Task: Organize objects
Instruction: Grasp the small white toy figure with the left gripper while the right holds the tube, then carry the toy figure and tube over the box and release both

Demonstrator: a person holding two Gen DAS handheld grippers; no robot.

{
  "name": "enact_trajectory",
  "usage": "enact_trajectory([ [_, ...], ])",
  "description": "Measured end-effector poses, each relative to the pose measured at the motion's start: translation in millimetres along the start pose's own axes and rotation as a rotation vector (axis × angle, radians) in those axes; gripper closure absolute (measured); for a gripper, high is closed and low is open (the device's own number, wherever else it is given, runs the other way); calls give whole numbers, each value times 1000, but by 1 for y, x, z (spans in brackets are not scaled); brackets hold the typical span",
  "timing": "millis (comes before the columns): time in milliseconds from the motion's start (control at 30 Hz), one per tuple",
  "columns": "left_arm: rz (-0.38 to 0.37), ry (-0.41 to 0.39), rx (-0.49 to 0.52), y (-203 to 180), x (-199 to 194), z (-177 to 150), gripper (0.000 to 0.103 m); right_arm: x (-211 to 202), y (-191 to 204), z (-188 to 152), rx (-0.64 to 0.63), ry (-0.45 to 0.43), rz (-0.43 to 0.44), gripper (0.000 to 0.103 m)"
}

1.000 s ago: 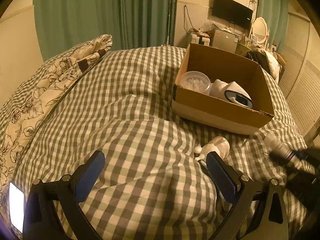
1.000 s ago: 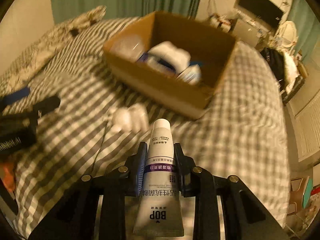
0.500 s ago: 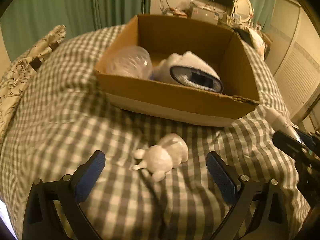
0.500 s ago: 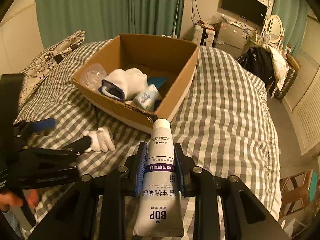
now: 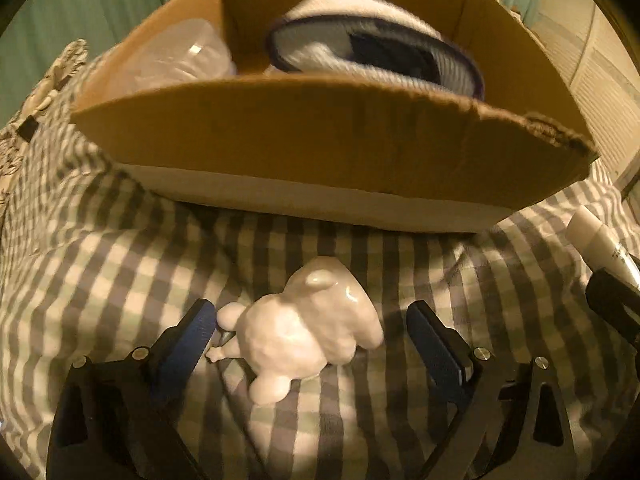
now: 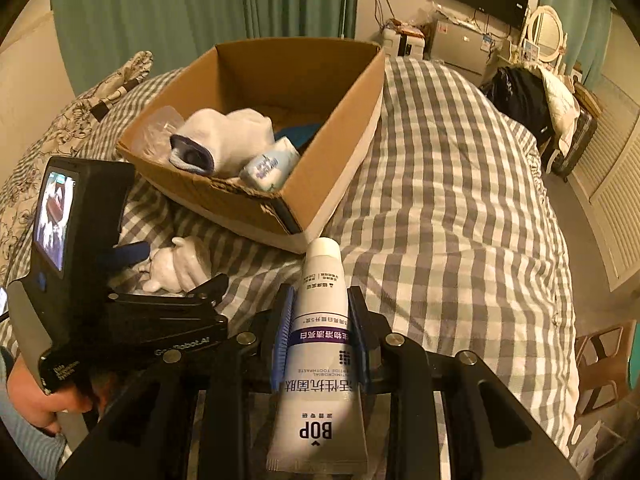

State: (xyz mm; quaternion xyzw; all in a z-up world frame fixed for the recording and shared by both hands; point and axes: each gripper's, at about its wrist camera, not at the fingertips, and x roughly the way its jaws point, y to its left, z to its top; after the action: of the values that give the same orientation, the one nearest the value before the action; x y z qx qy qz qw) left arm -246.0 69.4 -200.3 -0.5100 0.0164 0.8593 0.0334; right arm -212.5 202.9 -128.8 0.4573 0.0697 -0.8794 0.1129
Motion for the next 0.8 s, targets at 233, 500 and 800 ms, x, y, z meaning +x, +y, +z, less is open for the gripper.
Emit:
enact_trajectory([
  [233,-22,14,29,-4,11,1,29,1,0,-2,5,3,-16,77],
  [500,-23,-8,43,-4,-6,-7,39,-7,-1,-6,14,-5,-44,77],
  [800,-67,-61,15,-9,-55,-26,39,-41,7,-8,16,-70,-62,77],
])
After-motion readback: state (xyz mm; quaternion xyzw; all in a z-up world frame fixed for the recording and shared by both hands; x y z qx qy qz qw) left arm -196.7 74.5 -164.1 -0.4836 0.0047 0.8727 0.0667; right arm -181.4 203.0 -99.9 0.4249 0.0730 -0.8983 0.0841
